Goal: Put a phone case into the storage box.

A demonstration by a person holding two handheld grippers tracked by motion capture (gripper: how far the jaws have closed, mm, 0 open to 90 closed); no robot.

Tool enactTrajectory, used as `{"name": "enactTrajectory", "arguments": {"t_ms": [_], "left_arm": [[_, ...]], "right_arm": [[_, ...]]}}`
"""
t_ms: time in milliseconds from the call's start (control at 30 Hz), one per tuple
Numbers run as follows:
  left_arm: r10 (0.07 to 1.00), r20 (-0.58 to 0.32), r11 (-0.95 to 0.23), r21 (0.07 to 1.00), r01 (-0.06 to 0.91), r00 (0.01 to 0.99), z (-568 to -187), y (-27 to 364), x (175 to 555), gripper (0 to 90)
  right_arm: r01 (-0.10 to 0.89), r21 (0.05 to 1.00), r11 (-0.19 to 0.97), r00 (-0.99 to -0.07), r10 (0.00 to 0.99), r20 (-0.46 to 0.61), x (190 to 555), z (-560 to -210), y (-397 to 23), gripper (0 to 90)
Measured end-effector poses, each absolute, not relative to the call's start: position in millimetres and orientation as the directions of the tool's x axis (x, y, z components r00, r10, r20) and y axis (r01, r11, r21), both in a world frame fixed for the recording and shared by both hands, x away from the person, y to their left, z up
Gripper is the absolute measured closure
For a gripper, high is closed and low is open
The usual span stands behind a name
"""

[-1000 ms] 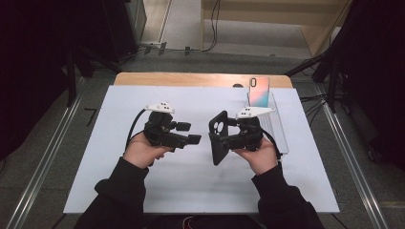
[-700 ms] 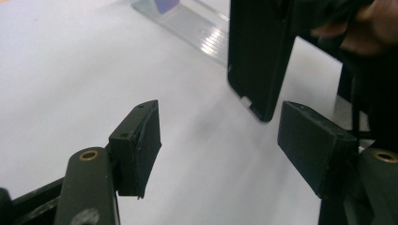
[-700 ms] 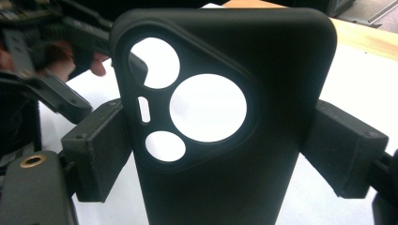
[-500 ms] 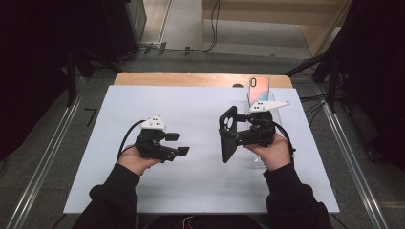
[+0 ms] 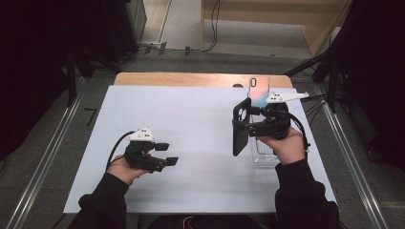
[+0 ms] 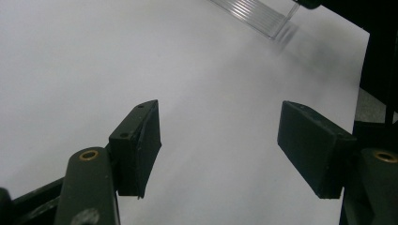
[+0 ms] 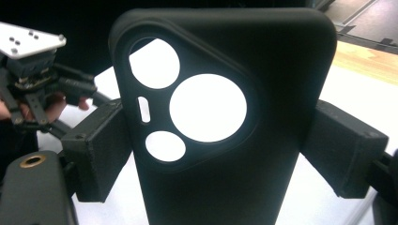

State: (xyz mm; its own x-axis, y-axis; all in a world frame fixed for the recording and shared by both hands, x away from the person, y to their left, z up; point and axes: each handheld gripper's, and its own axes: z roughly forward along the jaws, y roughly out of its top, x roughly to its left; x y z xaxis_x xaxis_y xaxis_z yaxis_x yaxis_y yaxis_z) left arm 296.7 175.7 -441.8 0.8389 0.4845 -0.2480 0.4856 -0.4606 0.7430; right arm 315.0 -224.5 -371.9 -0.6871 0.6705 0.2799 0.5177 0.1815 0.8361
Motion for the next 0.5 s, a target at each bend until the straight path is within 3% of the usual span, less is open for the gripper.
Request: {"name": "enactTrajectory", "arguments": {"t_ms": [500], "left_arm": [[0.508, -0.252, -0.456, 0.732, 0.506, 0.823, -450, 188, 289, 31.1]], "right_arm": [[0.531, 0.843, 0.085, -0.557, 0.785, 0.271, 329, -346, -252, 12.5]]}}
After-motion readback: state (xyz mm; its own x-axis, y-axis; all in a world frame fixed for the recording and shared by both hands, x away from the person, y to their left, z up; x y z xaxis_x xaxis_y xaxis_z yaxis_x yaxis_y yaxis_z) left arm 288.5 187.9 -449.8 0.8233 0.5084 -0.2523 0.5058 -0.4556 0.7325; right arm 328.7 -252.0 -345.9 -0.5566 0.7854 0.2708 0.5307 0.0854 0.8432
